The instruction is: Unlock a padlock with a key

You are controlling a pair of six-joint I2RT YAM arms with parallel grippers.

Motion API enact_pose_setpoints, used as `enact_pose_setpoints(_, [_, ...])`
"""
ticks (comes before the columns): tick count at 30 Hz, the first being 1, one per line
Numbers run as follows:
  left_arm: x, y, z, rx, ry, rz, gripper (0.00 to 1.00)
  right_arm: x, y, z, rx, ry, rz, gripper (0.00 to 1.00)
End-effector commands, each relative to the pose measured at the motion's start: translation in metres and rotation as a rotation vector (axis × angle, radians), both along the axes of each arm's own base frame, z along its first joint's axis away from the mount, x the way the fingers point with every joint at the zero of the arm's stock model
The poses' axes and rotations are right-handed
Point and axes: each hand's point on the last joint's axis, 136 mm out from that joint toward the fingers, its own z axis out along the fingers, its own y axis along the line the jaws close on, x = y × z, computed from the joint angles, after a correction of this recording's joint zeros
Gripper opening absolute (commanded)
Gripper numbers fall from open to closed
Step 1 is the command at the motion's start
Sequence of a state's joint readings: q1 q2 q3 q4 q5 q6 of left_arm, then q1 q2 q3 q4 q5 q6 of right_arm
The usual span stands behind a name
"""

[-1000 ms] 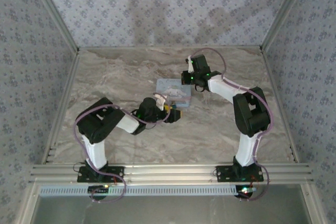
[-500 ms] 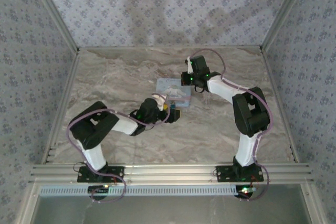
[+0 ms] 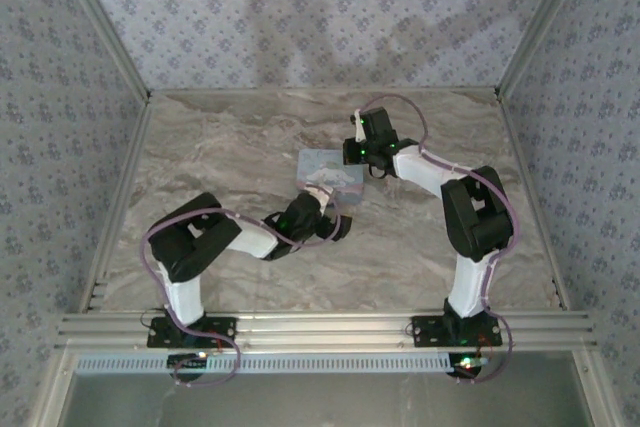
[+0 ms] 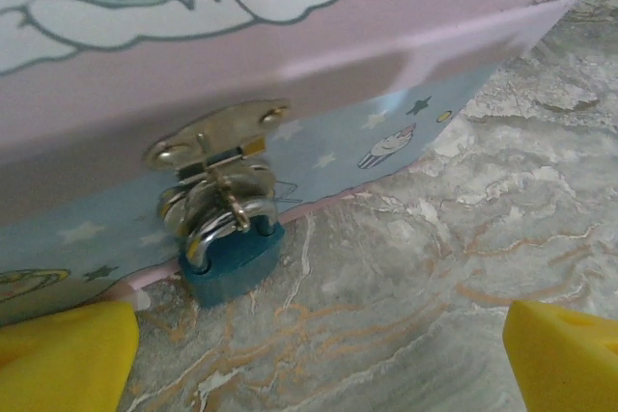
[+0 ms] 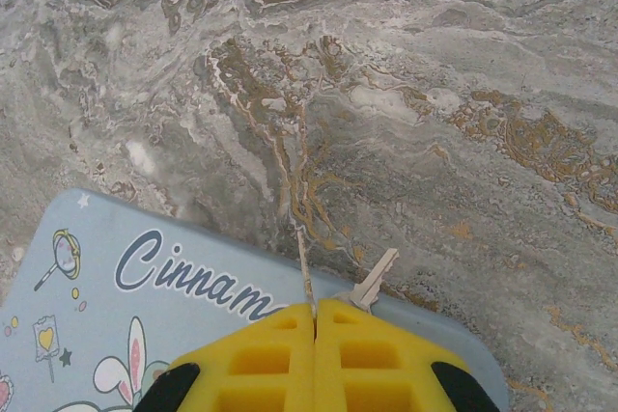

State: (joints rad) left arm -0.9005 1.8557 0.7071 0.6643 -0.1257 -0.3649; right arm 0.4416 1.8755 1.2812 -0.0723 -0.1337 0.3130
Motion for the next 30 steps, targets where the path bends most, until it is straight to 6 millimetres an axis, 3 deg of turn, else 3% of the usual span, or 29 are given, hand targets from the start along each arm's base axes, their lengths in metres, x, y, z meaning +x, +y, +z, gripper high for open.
enact_pose_setpoints(1, [0.0,-0.019,-0.005,0.021,-0.015,-0.05,0.98,-0.004,-0.002,-0.014,-0.031,0.019,0.002,0.0])
enact_pose_setpoints(5, [-0.003,-0.034,0.0,-0.009,-0.033,-0.106,0.97,-0.005,-0.002,-0.018,-0.029,0.023,0.001,0.0])
enact_pose_setpoints(14, [-0.011,-0.048,0.008,-0.089,-0.061,-0.216,0.91,-0.008,-0.003,-0.022,-0.025,0.027,-0.003,0.0])
enact_pose_setpoints(21, [-0.001,-0.037,0.01,-0.173,-0.029,-0.165,0.84,-0.009,-0.004,-0.024,-0.023,0.028,-0.008,0.0])
enact_pose_setpoints(25, [0.008,-0.022,0.014,-0.308,0.004,-0.091,0.88,-0.01,-0.004,-0.022,-0.02,0.025,-0.006,0.0])
enact_pose_setpoints(30, [0.012,-0.015,0.008,-0.282,0.019,-0.041,0.91,-0.01,-0.005,-0.02,-0.018,0.019,-0.007,0.0])
